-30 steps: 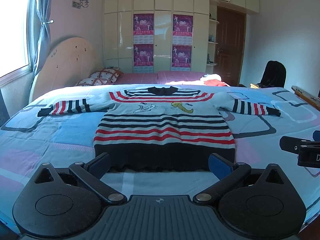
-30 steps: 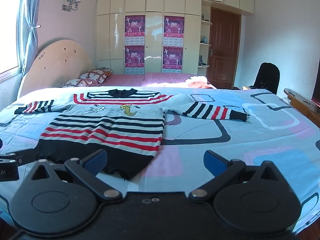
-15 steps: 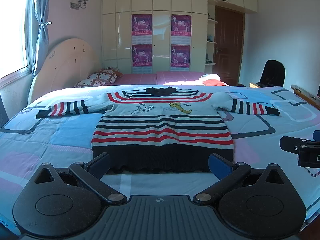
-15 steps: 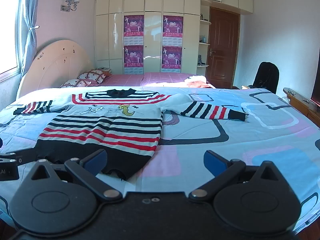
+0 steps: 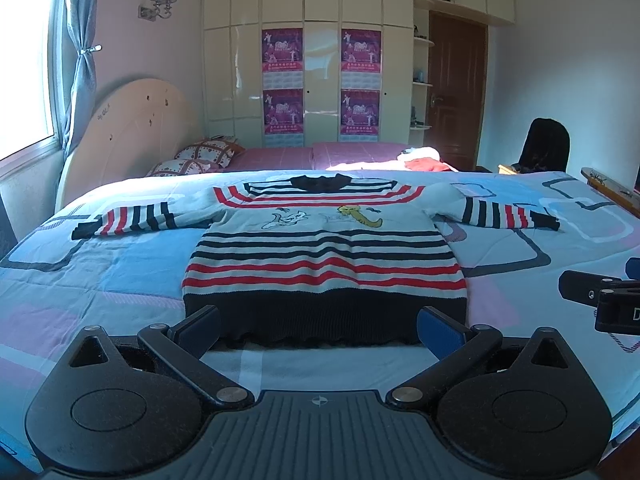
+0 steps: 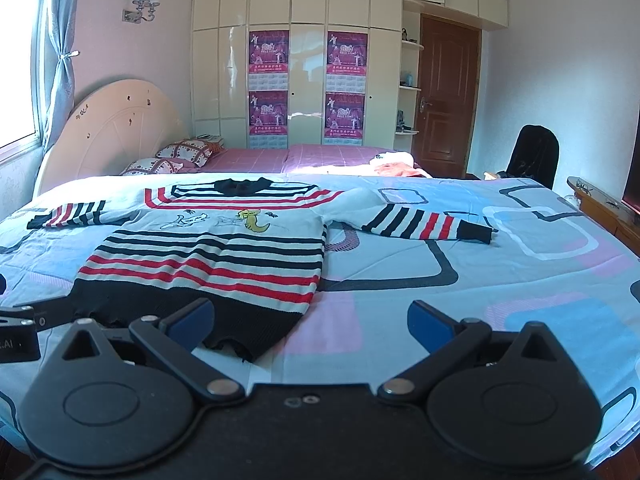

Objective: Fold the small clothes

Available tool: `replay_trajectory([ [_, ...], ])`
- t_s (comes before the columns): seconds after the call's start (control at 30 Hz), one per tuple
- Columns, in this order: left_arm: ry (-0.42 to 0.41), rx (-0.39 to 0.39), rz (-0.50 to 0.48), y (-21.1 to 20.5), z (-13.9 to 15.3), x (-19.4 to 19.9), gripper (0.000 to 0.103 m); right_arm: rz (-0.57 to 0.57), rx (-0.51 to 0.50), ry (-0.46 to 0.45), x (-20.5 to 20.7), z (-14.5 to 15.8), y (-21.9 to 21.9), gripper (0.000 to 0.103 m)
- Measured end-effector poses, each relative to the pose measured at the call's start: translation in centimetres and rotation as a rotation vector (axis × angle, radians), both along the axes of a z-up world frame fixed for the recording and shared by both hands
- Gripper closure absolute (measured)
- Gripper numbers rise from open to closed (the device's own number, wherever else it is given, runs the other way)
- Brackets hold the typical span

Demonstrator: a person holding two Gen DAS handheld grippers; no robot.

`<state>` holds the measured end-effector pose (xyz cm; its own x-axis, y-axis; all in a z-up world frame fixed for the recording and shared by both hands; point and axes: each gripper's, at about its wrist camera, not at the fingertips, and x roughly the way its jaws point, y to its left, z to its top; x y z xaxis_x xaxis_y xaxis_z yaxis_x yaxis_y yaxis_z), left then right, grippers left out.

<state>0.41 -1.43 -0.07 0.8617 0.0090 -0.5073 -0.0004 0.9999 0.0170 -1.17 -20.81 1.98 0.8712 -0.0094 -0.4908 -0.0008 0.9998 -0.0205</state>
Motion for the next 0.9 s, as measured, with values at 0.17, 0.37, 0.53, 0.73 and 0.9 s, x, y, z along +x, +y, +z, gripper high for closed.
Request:
replay_trajectory([
  [0.17,0.001,0.002,-0.001,-0.04,0.04,0.03,0.000,0.001,-0.001,-0.001,-0.02,0.04,0.06,0.000],
  [0.37,0.002,0.003,-0.001,-0.03,0.06,0.04,0.000,0.002,-0.002,0.001,0.03,0.01,0.04,0.000],
  [0.53,0.004,0.003,0.000,0.00,0.03,0.09,0.000,0.003,-0.002,0.001,0.03,0.00,0.03,0.000],
  [0.73,0.012,0.005,-0.001,0.04,0.00,0.23,0.000,0.005,-0.005,-0.001,0.03,-0.05,0.14,0.000],
  [0.9,0.014,0.003,-0.001,0.14,-0.07,0.26,0.000,0.004,-0.004,0.000,0.03,-0.05,0.20,0.000],
])
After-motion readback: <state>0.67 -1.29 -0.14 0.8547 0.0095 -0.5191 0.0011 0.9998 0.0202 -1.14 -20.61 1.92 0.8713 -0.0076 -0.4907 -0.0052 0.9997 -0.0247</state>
